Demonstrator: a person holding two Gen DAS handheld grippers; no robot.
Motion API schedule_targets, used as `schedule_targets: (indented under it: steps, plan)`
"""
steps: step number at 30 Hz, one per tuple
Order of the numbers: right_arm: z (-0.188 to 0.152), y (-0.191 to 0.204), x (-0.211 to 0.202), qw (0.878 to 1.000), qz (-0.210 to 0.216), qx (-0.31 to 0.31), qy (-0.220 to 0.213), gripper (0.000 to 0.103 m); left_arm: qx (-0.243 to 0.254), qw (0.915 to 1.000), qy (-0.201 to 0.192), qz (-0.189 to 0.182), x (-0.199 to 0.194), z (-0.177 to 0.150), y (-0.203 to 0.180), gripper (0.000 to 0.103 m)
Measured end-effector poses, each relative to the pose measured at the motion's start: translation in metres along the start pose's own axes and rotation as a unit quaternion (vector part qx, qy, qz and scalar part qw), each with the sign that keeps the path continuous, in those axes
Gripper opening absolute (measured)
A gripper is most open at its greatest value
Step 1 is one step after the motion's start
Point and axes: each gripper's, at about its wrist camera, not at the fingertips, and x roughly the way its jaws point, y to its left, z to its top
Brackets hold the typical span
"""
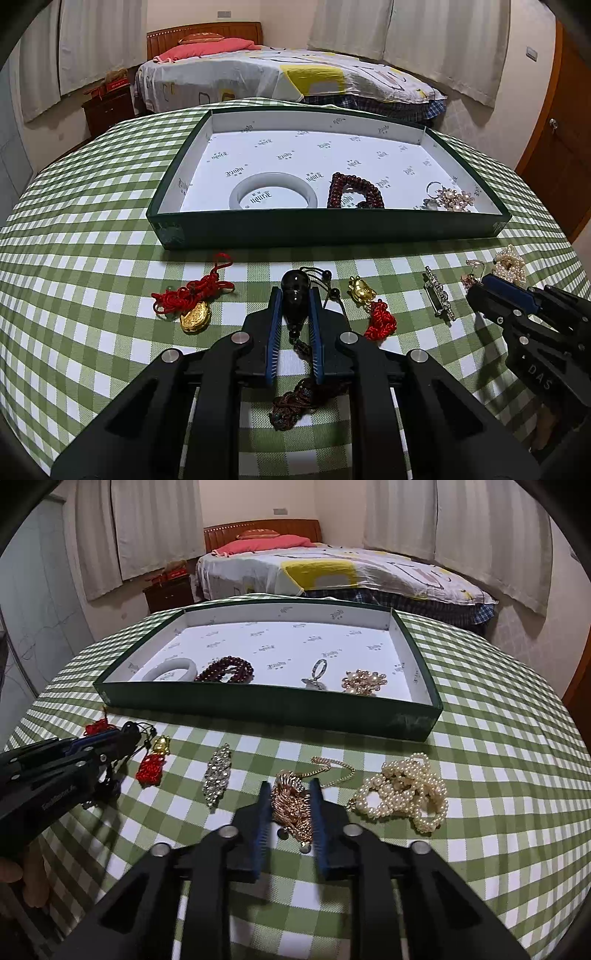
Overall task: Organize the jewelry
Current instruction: 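Grasp the gold chain necklace with the right tool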
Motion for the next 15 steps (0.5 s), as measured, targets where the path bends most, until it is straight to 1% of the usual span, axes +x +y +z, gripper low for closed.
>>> schedule_targets:
  steps: [6,15]
  plan:
    - [-0.002,-0.005,-0.004,1.000,0.014,0.017,-0.004,0.014,-0.001,1.0000,-0.004,-0.002,-0.004,0.000,0.002,0.015]
    - [0.010,-0.003,-0.033,0.999,0.021,0.018,-0.044,0.014,-0.001,0.9995,-0.029,-0.013,-0.031,0.005,-0.002,0.015]
